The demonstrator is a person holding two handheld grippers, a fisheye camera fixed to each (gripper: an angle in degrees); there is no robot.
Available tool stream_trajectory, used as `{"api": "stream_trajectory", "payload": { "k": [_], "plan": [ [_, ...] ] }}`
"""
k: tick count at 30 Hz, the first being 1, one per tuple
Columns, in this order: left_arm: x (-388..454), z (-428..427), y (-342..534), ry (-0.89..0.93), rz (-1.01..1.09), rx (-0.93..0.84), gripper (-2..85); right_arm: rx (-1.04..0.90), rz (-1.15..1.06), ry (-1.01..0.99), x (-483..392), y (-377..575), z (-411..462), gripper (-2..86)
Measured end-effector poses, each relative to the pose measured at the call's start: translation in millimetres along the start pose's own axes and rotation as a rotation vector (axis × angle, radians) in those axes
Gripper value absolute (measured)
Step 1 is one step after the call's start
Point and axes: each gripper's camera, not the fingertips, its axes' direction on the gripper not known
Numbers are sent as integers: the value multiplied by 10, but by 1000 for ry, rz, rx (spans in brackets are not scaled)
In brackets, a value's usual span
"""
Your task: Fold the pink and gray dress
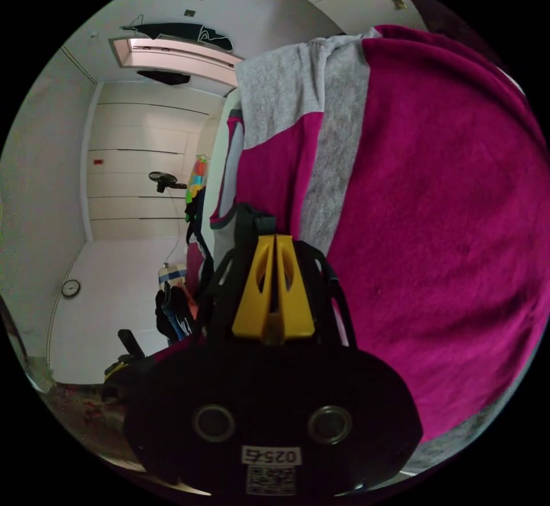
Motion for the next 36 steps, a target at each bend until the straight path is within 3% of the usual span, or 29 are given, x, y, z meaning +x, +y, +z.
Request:
{"api": "stream_trajectory", "payload": {
  "k": [8,15,18,24,30,36],
  "plan": [
    [68,-45,65,6,5,4,-12,-76,-61,-40,-150,180,36,-9],
    [64,-62,40,22,-5,-20,-12,-388,-280,100,-503,583,353,-9],
    [94,-53,23,14,-8,-41,-12,-397,-367,121,-735,708,247,-9],
    [172,-60,17,16,2,-53,-12,-233,-387,137,-1048,602,-71,-9],
    [352,-64,-90,94,64,-39,-12,-448,-387,332,-1006,866,643,-10],
    [605,-145,-199,131,141,-2,-12,-404,-480,390,-1301,1551,521,-10]
  ]
}}
